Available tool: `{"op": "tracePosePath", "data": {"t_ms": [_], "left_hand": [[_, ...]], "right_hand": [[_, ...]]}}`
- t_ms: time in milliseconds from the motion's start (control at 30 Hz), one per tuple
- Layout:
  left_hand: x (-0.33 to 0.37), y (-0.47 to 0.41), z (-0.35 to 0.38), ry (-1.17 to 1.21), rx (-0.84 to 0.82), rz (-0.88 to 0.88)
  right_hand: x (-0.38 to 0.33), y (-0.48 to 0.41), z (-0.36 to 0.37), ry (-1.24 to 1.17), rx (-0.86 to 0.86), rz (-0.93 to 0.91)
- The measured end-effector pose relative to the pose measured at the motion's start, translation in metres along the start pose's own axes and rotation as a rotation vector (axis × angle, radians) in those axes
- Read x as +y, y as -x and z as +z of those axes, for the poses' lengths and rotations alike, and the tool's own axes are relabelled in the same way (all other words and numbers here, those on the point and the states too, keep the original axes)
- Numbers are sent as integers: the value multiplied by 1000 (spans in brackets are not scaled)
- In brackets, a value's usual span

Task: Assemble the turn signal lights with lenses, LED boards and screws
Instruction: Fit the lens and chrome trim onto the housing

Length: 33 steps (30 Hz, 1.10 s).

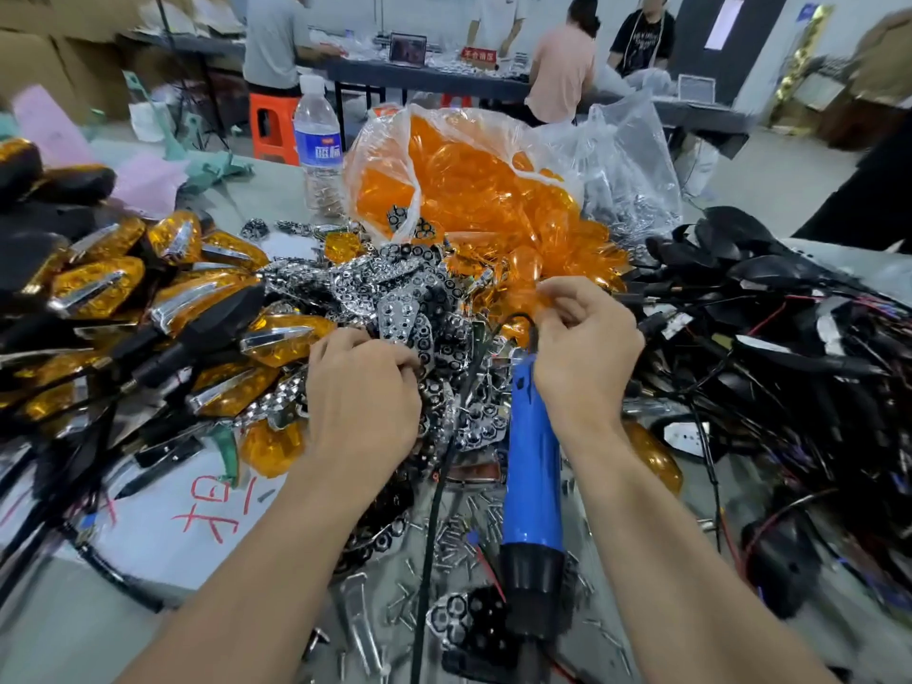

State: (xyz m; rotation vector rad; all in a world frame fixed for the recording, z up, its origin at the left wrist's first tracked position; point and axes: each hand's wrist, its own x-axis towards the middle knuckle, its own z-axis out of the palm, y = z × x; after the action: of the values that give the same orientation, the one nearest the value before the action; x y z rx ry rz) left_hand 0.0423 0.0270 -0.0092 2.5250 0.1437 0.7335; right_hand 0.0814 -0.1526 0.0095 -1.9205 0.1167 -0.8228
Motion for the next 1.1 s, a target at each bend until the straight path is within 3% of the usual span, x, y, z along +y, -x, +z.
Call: {"op": "tracePosePath", "data": {"t_ms": [133,233,400,533,600,700,733,833,933,1100], "left_hand": [[7,6,-3,58,-30,-8],[14,9,-10,168,5,13],[25,7,-26,858,-264,-261],[29,6,-25,1071,-320,-348],[24,2,-25,1245,-341,-500],[9,-8,-29,1368,-301,-616],[6,-11,-30,1374,-281,-632],[5,-13,-29,1312,-232,-680],[8,-11,-25,1189,-203,-674],[9,-7,-25,1056,-217,-636]], "right_hand": [[0,0,-4,44,-35,3],[-15,-6,-14,-120,-28,39],[-43,31,-18,-440,-380,86],[-44,59,-13,-587,-476,95],[-38,60,-15,-479,-441,114],[-28,53,-24,-36,-292,61],[-24,48,-26,153,-319,12],[-15,41,-27,706,-649,-204],[-16,37,-24,853,-745,-247],[-15,23,-14,896,-689,-118]]}}
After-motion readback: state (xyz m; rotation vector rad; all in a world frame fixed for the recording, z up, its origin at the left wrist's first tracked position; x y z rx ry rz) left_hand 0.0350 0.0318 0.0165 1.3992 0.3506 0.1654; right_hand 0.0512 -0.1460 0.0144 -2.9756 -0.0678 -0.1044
